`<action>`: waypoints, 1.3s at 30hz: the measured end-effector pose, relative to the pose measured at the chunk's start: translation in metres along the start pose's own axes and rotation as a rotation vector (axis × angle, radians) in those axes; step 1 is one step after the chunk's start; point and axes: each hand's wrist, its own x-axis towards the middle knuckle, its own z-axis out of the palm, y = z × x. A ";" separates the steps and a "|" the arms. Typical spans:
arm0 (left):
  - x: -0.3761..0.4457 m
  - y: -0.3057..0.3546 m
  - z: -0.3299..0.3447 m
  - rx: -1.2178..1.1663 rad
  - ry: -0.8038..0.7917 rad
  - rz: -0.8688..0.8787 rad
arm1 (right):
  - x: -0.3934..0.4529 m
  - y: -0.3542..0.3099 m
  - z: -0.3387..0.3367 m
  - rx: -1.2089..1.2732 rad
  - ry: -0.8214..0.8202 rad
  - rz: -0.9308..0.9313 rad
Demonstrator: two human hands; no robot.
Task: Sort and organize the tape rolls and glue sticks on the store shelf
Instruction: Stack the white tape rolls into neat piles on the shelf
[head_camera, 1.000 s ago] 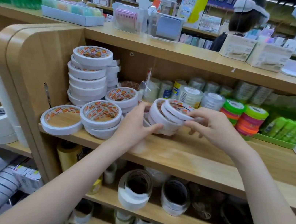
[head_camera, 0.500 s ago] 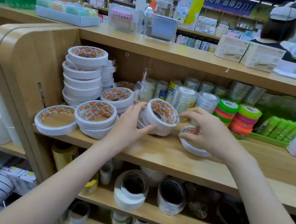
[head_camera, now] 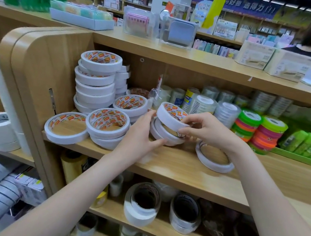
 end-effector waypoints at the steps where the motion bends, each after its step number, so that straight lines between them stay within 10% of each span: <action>1: 0.001 0.001 0.001 0.004 0.006 -0.002 | 0.000 0.000 0.000 0.006 -0.005 0.005; 10: 0.000 0.001 0.001 0.064 0.036 -0.065 | -0.006 0.011 0.003 -0.492 -0.076 -0.048; 20: -0.010 0.004 0.008 -0.033 0.028 -0.091 | 0.000 0.008 -0.010 -0.102 -0.132 0.063; 39: -0.009 0.008 0.012 0.206 -0.091 -0.042 | -0.077 0.013 -0.044 -0.497 0.013 0.193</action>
